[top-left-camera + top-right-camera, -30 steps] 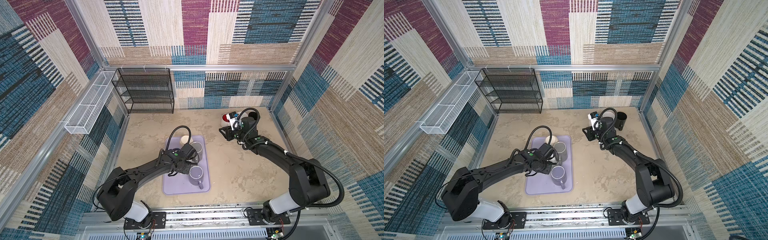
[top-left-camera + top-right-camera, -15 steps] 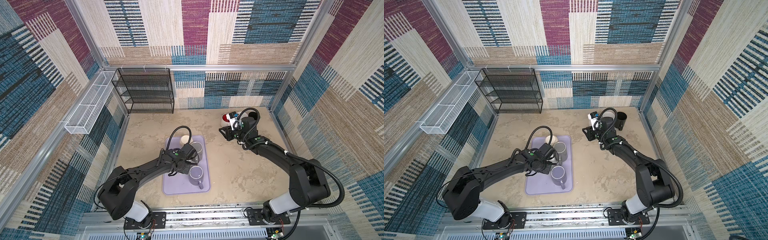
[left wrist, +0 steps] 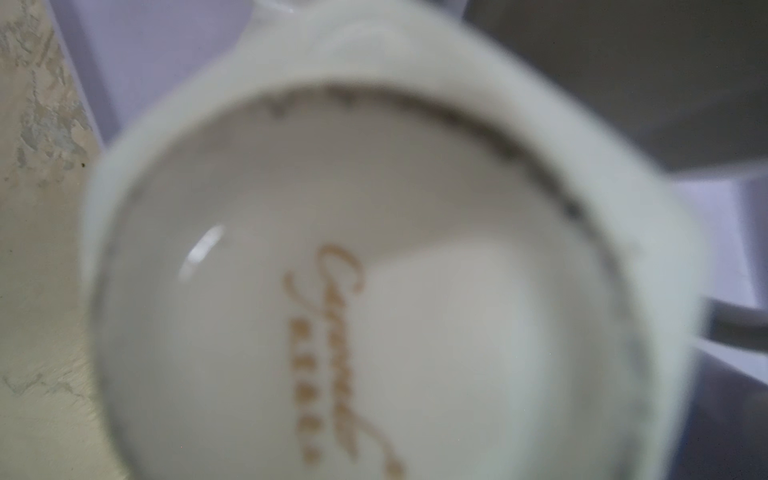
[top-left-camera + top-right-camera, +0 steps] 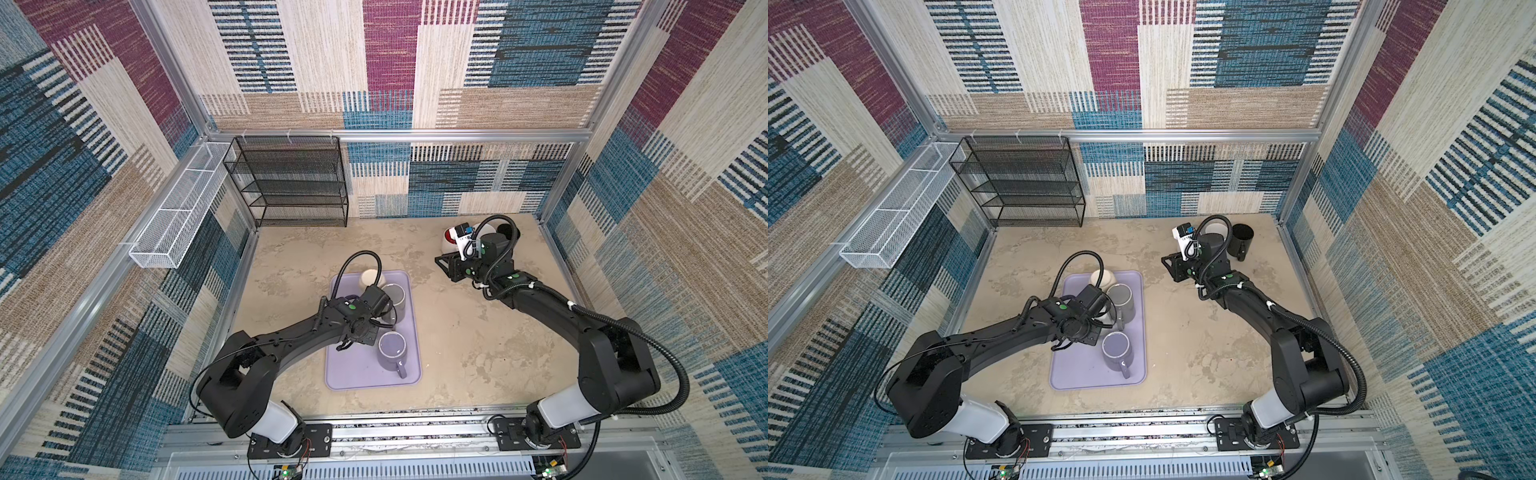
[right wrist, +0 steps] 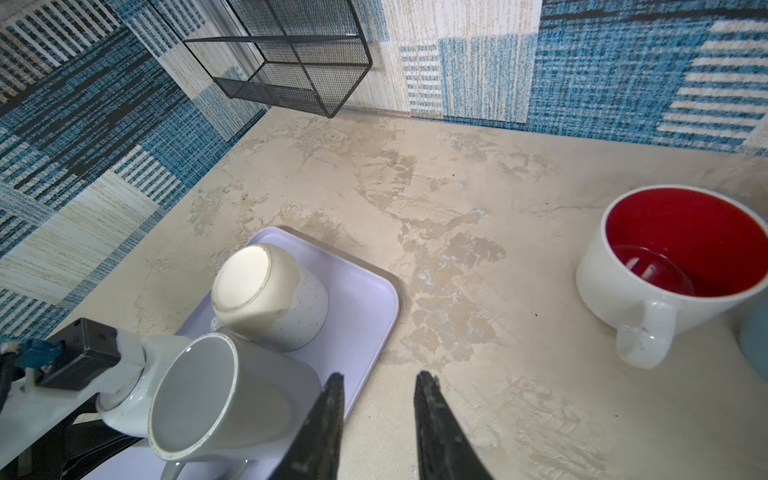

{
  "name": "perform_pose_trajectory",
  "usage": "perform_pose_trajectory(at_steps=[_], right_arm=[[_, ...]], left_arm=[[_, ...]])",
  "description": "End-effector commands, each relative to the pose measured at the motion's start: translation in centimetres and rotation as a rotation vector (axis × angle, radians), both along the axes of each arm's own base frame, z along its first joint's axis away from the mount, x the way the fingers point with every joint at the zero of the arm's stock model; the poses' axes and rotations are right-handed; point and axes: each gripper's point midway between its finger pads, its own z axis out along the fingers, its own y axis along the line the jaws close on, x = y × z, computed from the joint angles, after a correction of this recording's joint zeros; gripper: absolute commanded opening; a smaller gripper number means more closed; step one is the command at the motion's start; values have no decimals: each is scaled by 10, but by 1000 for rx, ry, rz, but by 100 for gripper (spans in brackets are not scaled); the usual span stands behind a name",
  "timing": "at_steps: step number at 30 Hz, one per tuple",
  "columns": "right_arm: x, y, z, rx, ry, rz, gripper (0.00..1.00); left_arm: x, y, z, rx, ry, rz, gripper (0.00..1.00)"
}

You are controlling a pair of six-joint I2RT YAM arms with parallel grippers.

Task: Turn the mug right side up
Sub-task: 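Close the left gripper on the octagonal white mug while the right gripper shifts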

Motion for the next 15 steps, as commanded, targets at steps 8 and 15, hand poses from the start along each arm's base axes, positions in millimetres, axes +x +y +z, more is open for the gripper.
perform_pose_trajectory(at_steps=[8, 15], right_arm=[[-2, 20, -3, -3, -2, 29, 32], [-5, 26, -9, -2, 10, 40, 32]], left_arm=[[-3, 15, -9, -25, 4, 40, 1], [-5, 23, -1, -84, -13, 67, 0]])
